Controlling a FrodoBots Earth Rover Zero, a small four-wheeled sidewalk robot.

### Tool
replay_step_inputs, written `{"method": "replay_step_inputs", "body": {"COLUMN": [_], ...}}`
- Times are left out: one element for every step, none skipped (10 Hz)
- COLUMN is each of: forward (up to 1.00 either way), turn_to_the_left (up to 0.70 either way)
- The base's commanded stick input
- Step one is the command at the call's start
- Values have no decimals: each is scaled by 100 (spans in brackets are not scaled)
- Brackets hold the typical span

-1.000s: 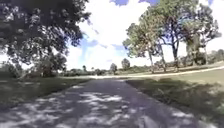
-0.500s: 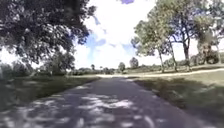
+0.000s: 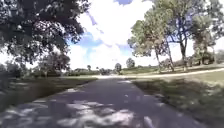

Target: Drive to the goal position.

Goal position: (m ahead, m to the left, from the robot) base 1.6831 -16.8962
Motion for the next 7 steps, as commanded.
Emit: {"method": "replay_step_inputs", "body": {"forward": [70, 70, 70, 70, 70, 70, 70], "turn_to_the_left": [24, 35, 35, 35, 35, 8, 0]}}
